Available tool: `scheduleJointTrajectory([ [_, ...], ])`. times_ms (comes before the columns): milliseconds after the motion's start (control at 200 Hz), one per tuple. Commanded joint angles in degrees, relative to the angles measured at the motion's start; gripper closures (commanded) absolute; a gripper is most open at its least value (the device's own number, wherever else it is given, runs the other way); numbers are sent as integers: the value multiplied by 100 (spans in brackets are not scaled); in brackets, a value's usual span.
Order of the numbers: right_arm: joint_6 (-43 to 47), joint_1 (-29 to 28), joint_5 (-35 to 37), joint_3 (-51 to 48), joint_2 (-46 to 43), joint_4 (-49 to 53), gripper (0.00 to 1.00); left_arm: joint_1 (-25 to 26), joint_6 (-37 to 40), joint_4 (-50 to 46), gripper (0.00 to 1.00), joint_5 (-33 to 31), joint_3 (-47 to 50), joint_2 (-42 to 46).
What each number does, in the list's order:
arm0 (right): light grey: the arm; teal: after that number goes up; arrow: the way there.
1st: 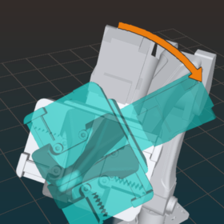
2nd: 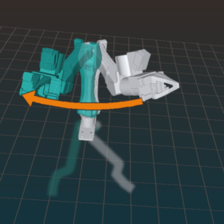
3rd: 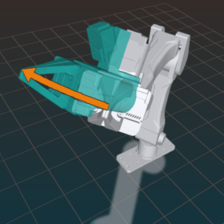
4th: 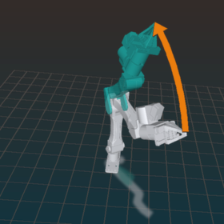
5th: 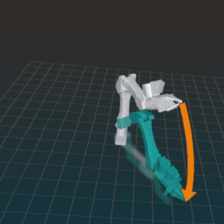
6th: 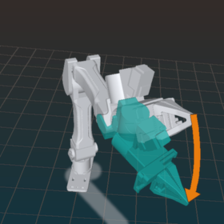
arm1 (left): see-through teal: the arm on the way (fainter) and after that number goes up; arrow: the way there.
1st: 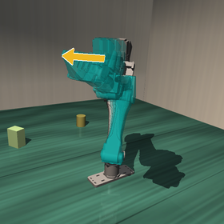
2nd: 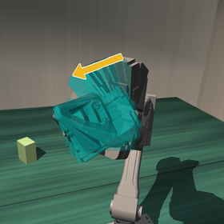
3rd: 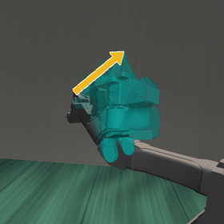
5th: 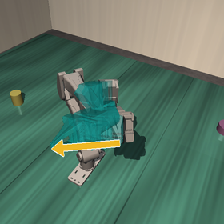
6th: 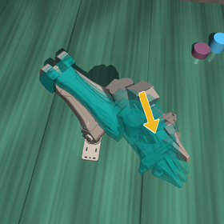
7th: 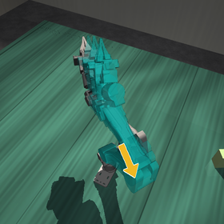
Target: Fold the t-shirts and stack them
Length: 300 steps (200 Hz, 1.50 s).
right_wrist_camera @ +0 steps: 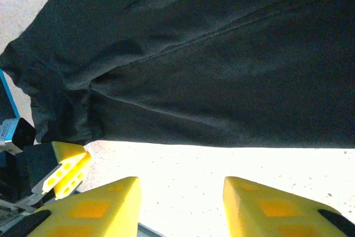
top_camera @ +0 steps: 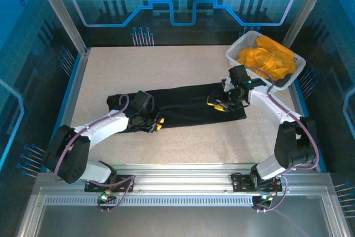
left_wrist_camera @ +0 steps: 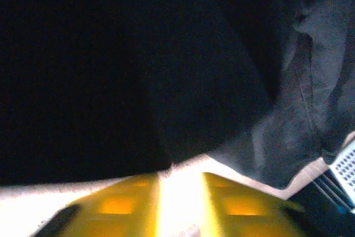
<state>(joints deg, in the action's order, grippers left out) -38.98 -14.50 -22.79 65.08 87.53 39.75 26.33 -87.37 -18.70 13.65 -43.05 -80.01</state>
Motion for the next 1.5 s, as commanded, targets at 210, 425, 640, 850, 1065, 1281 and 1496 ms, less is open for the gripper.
scheduleJointTrajectory([
  [210, -65, 30, -77, -39, 33, -70, 56, -1163, 794, -1360, 54, -4, -379, 1282],
  [425, -63, -119, -42, 157, 192, -37, 57, -1754, 1702, -1344, 66, -201, -553, 657],
  [640, -79, -158, -15, 149, 186, -29, 57, -1701, 2338, -1661, 68, -365, -414, 49],
  [850, -94, -159, -24, 49, 185, -81, 57, -1692, 2907, -2302, 66, -728, -75, 161],
  [1065, -88, -167, -86, 53, 386, -189, 57, -1700, 3111, -2227, 52, -842, 198, 742],
  [1281, -109, -159, -200, 231, 634, -237, 56, -1508, 2846, -1680, 50, -474, 484, 547],
  [1496, -109, -158, -193, 210, 687, -261, 56, -916, 2380, -1418, 53, -488, 722, 255],
])
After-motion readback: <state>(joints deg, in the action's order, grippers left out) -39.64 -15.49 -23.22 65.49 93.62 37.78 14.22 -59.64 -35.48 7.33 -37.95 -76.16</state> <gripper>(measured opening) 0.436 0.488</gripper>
